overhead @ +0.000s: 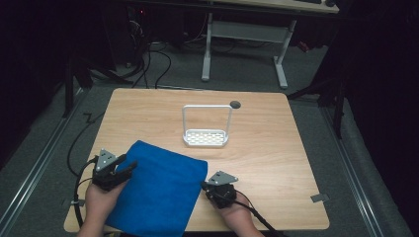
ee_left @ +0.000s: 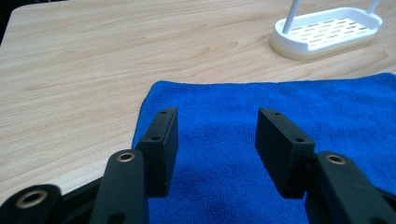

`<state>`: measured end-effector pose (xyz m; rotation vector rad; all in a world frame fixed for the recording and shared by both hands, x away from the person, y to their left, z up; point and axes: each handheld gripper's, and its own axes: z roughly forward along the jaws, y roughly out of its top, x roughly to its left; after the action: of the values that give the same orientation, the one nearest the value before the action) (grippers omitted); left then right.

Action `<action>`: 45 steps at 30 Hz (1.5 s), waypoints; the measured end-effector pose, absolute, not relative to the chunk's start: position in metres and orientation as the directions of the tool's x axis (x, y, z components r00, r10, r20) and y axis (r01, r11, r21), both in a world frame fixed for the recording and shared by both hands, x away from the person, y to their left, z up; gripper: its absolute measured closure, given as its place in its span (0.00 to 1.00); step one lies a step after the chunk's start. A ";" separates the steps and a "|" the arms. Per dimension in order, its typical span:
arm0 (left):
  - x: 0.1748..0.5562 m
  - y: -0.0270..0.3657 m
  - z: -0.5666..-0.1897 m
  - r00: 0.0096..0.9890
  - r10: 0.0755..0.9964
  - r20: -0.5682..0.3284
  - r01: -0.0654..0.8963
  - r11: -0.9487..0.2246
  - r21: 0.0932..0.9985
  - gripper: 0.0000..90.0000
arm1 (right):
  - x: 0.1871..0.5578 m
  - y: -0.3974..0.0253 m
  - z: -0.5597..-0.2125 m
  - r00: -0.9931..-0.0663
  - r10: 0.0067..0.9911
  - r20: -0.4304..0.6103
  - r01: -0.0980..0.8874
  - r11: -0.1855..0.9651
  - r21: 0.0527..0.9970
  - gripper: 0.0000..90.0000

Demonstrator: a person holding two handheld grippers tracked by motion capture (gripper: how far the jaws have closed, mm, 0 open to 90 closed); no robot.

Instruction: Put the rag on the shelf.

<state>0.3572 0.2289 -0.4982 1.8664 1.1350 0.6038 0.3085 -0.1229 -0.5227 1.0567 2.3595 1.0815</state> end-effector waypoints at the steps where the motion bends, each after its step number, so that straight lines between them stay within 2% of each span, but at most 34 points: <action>1: 0.357 0.229 -0.499 0.470 0.883 -0.019 0.473 -0.234 0.849 0.55 | 0.309 -0.117 -0.523 -0.678 0.735 0.003 0.490 0.448 0.748 1.00; 4: 0.359 0.232 -0.500 0.463 0.886 -0.026 0.482 -0.228 0.846 0.55 | 0.307 -0.102 -0.529 -0.703 0.711 0.006 0.498 0.486 0.718 0.98; 8: 0.359 0.234 -0.499 0.457 0.889 -0.042 0.485 -0.209 0.849 0.55 | 0.308 -0.106 -0.527 -0.695 0.719 -0.004 0.507 0.494 0.706 1.00; 19: 0.359 0.226 -0.501 0.484 0.874 -0.043 0.490 -0.230 0.841 0.55 | 0.316 -0.163 -0.526 -0.606 0.795 -0.033 0.553 0.450 0.701 0.98; 26: 0.364 0.215 -0.505 0.512 0.852 -0.108 0.517 -0.206 0.831 0.55 | 0.322 -0.209 -0.525 -0.536 0.843 -0.037 0.587 0.404 0.702 0.97; 27: 0.369 0.208 -0.504 0.527 0.840 -0.131 0.522 -0.198 0.829 0.55 | 0.323 -0.213 -0.526 -0.533 0.845 -0.036 0.586 0.400 0.704 0.97; 33: 0.391 0.181 -0.508 0.551 0.823 -0.137 0.540 -0.226 0.811 0.55 | 0.326 -0.224 -0.526 -0.524 0.851 -0.033 0.591 0.391 0.706 0.97; 45: 0.454 0.153 -0.529 0.536 0.834 -0.133 0.623 -0.283 0.729 0.58 | 0.325 -0.229 -0.527 -0.524 0.851 -0.037 0.582 0.389 0.714 0.97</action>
<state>0.4539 0.1534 -0.5288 2.0137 1.1779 0.3535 0.3250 -0.2286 -0.5269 1.2367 2.2537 0.9206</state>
